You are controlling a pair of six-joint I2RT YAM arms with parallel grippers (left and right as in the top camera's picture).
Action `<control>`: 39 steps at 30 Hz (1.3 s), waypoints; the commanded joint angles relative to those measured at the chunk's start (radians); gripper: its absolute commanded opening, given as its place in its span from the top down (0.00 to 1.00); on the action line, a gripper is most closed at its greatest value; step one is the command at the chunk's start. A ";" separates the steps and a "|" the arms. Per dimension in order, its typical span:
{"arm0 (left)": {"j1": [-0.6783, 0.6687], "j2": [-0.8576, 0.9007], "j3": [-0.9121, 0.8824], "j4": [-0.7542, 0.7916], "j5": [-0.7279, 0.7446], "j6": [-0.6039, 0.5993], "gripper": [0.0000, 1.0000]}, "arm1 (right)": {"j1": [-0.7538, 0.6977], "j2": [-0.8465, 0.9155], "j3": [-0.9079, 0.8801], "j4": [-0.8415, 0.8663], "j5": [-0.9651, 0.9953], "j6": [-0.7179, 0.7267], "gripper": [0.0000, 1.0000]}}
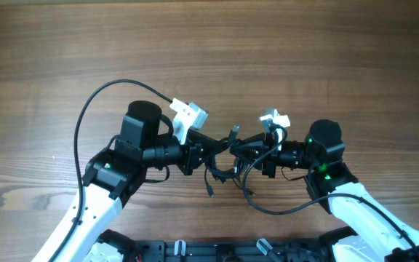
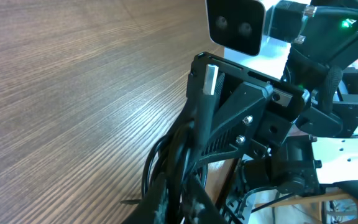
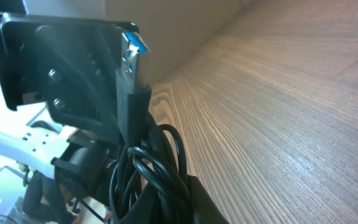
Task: Untangle cables
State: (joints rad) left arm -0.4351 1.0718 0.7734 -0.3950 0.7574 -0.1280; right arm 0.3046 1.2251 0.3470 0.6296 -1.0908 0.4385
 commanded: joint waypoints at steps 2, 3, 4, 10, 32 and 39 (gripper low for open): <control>0.003 0.002 0.018 0.011 -0.122 -0.092 0.54 | 0.002 0.010 0.009 0.006 0.184 0.162 0.96; 0.003 0.002 0.018 0.011 -0.205 -0.157 0.43 | 0.002 0.009 0.009 0.006 0.246 0.216 0.96; 0.003 0.002 0.018 0.011 -0.249 -0.197 0.38 | 0.002 0.010 0.009 0.006 0.287 0.260 0.96; -0.004 0.019 0.016 0.010 -0.370 -0.503 0.01 | 0.002 0.010 0.009 0.056 0.359 0.366 0.96; 0.016 0.220 0.016 0.180 -0.254 -0.498 0.96 | -0.003 0.009 0.009 0.061 0.318 0.238 0.61; 0.183 0.133 0.016 0.048 -0.276 -0.301 0.96 | -0.108 -0.003 0.009 0.099 0.143 0.337 0.03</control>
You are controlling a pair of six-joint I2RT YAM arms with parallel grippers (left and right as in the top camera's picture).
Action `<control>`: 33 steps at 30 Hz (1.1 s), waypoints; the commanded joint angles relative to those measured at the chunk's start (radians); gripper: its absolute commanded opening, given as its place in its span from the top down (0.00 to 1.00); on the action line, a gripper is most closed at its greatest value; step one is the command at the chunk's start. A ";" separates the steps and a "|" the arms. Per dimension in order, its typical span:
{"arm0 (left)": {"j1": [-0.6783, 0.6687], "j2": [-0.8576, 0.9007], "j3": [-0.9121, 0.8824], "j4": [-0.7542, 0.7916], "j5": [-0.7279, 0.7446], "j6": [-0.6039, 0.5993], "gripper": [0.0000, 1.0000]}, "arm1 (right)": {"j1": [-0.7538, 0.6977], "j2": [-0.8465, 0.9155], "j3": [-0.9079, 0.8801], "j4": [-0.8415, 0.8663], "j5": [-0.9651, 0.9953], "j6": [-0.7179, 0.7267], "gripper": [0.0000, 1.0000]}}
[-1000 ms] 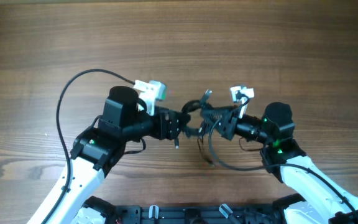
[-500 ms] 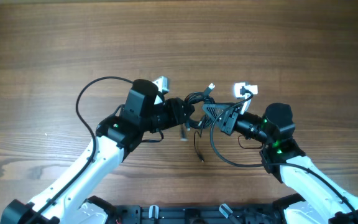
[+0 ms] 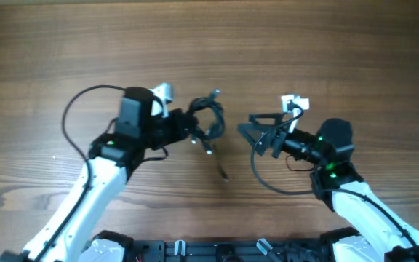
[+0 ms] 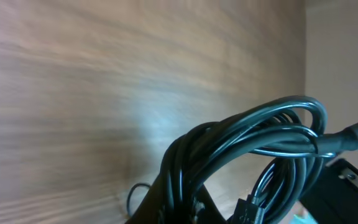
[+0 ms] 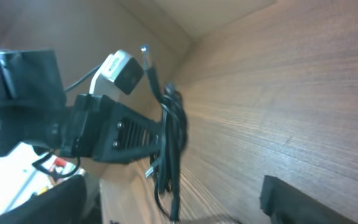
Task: Untangle cables
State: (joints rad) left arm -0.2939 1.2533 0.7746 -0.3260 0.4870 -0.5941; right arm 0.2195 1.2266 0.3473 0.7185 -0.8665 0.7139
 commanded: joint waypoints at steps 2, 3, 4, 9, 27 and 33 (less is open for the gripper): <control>0.042 -0.051 0.015 -0.036 -0.005 0.252 0.96 | -0.011 -0.005 0.009 0.031 -0.081 0.086 0.03; 0.034 -0.049 0.015 -0.047 -0.005 0.297 0.96 | 0.007 -0.005 0.009 0.060 -0.077 0.101 0.07; 0.024 -0.048 0.015 -0.058 -0.005 0.338 0.96 | 0.027 -0.005 0.009 0.091 -0.069 0.100 0.18; -0.016 -0.048 0.015 -0.080 -0.006 0.388 0.96 | 0.124 -0.005 0.009 0.176 0.049 0.098 0.47; -0.110 -0.047 0.015 -0.120 -0.010 0.431 0.96 | 0.219 -0.003 0.009 0.125 0.300 0.011 0.68; -0.109 -0.047 0.015 -0.121 -0.012 0.430 0.96 | 0.220 -0.003 0.009 0.130 0.293 0.023 0.75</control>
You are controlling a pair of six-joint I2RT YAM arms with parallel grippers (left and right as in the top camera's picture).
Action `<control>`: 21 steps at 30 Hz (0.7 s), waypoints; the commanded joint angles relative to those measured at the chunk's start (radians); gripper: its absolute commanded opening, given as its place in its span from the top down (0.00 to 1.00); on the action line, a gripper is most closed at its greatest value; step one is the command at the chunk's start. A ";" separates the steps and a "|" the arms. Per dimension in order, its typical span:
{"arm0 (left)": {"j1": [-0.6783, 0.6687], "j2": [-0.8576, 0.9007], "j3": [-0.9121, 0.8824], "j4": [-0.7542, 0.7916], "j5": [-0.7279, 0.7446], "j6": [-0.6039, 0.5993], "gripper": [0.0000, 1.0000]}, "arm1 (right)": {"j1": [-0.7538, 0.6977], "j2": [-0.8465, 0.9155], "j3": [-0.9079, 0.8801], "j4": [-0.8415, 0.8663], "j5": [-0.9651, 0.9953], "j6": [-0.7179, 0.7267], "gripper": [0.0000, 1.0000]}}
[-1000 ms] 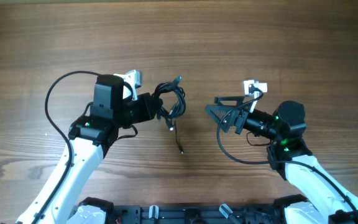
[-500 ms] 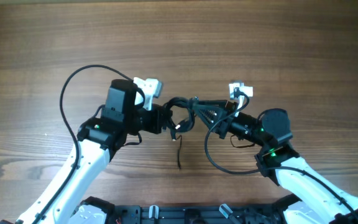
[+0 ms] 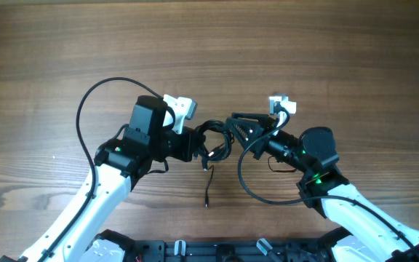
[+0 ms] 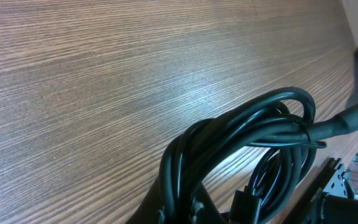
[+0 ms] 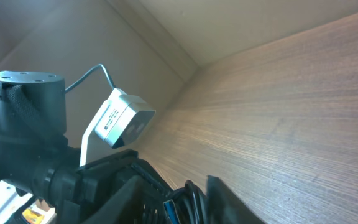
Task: Untangle cables
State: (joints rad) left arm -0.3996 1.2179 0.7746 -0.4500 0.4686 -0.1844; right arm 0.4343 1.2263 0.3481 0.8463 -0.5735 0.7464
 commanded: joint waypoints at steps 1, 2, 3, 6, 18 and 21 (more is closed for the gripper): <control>-0.005 -0.011 0.015 0.003 0.006 0.020 0.96 | 0.005 -0.002 0.008 0.002 -0.018 -0.010 0.88; -0.004 -0.011 0.015 0.004 0.006 0.016 0.96 | 0.006 -0.001 0.008 0.001 -0.052 -0.010 0.96; -0.005 -0.011 0.015 0.004 0.006 0.012 0.96 | 0.006 0.000 0.008 0.002 -0.076 -0.010 0.95; -0.004 -0.011 0.015 0.004 0.010 -0.008 0.96 | 0.006 0.001 0.008 -0.003 -0.132 -0.010 0.95; -0.024 -0.012 0.015 0.071 0.043 -0.190 0.96 | 0.180 0.001 0.008 -0.245 0.161 -0.058 0.96; -0.062 -0.012 0.015 0.070 0.084 -0.186 0.96 | 0.193 0.001 0.008 -0.285 0.334 -0.058 0.95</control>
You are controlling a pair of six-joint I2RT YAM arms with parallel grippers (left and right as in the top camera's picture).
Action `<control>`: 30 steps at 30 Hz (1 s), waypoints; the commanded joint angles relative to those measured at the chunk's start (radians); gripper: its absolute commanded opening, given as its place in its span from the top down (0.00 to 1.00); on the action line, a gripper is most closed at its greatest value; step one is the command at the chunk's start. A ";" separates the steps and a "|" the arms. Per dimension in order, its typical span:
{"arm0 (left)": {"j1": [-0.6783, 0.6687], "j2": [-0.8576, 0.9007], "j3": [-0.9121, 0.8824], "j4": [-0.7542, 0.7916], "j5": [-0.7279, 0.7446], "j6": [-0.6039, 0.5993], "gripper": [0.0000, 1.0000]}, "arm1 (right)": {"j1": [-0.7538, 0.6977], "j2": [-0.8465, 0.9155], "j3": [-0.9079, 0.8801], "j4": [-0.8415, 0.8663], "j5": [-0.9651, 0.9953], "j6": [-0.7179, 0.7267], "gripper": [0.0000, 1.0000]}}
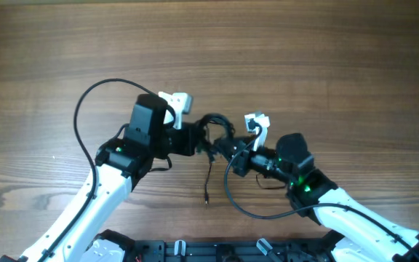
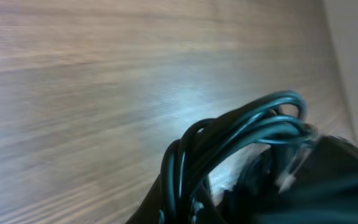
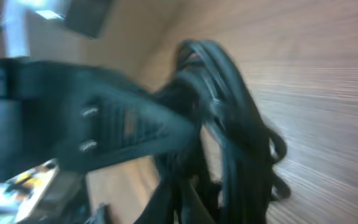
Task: Untangle cables
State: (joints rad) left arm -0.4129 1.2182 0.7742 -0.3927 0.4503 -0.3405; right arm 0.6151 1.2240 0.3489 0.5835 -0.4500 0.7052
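A black cable bundle [image 1: 215, 125] of several tangled loops hangs between the two arms above the wooden table [image 1: 282, 51]. My left gripper [image 1: 193, 140] is shut on its left side; in the left wrist view the loops [image 2: 253, 124] rise from the left gripper [image 2: 182, 206]. My right gripper [image 1: 228, 151] has come in from the right, and in the right wrist view the right gripper [image 3: 182, 193] looks shut on strands of the bundle [image 3: 229, 112], though that view is blurred. One loose cable end [image 1: 206, 191] dangles toward the table.
The left arm's own black lead [image 1: 86, 109] arcs out to the left, and the right arm's lead [image 1: 246, 207] loops low near the table's front edge. White wrist cameras [image 1: 174, 100] stick up beside the bundle. Bare wood fills the far half.
My right gripper was open just right of the bundle; it has moved left and down into the bundle and its fingers have come together on it. The left gripper still holds the bundle.
First both grippers were shut on the bundle, close together. Then the arms stood apart, the left holding the whole bundle and the right open and empty. The right gripper then stood open next to the bundle, and is now on it.
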 commanded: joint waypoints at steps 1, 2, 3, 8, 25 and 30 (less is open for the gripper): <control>-0.059 -0.012 0.015 0.011 0.102 -0.029 0.96 | 0.012 0.003 0.007 -0.024 0.246 -0.018 0.95; -0.069 -0.012 0.015 0.007 0.102 -0.016 0.96 | 0.012 0.003 0.008 -0.022 0.270 -0.015 0.96; -0.076 -0.012 0.015 0.002 0.100 -0.004 0.96 | 0.012 0.003 0.008 -0.011 0.283 -0.006 0.95; -0.084 -0.012 0.015 -0.069 -0.051 -0.009 0.96 | 0.012 0.003 0.008 0.026 0.293 0.005 0.96; 0.035 -0.012 0.015 -0.102 -0.064 0.027 0.96 | 0.009 -0.007 0.007 -0.115 -0.005 -0.104 0.00; 0.039 -0.012 0.015 -0.129 -0.011 0.079 0.96 | 0.009 0.022 0.007 -0.058 -0.022 -0.106 0.15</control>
State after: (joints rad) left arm -0.3794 1.2179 0.7788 -0.5095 0.3519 -0.3336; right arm 0.6266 1.2343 0.3523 0.4870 -0.4301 0.6113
